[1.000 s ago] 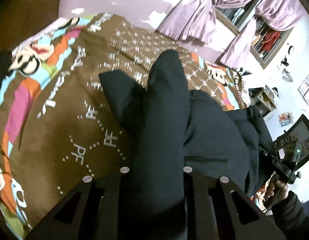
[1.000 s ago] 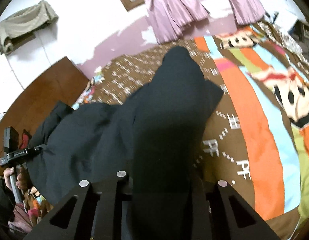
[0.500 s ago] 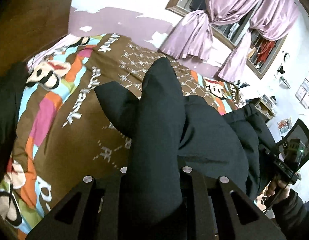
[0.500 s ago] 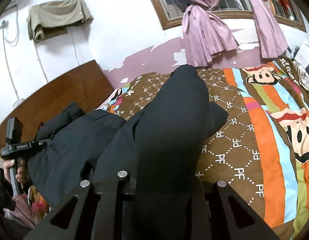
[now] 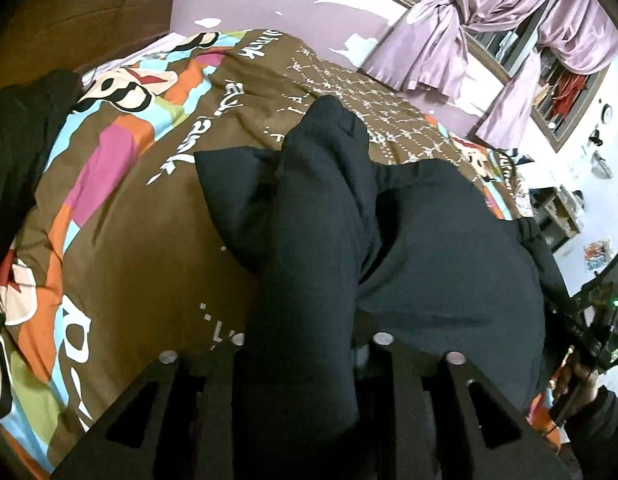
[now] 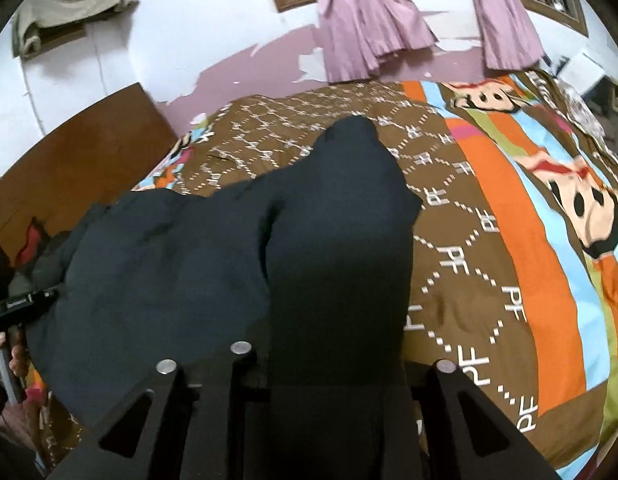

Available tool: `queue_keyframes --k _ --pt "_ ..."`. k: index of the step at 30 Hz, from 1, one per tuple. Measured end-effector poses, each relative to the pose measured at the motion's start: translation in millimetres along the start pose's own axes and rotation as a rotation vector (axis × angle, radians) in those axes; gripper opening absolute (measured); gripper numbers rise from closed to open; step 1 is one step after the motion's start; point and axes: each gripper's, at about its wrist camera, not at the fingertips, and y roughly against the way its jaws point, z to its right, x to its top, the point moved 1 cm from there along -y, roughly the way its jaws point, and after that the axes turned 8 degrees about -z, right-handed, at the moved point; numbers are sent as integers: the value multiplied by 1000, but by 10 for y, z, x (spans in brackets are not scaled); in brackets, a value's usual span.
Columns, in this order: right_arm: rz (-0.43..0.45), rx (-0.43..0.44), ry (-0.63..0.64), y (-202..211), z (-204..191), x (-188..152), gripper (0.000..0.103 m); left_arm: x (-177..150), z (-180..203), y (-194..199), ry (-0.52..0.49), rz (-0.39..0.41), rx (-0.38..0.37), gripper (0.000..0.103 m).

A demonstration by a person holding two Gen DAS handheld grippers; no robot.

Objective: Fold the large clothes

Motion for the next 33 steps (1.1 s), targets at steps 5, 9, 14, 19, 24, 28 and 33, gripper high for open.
queue_keyframes --k 5,9,14,19,24,28,33 --pt "-27 -39 -14 -66 38 -52 55 -48 19 -60 5 -11 77 44" --pt "-27 -110 -17 -58 7 -87 84 -81 25 -53 30 -7 156 64" --pt "32 -241 -16 72 -36 -87 103 -168 123 82 3 97 322 83" --pt "124 -252 4 310 -156 -118 103 -378 304 319 -42 244 354 92" --pt "223 -222 57 559 -402 -227 103 -487 515 550 -40 353 363 94" --pt "267 -186 93 746 -592 -295 103 -618 734 729 -67 403 350 95" --pt "300 -152 114 959 -805 -390 103 -784 946 919 -106 441 348 97"
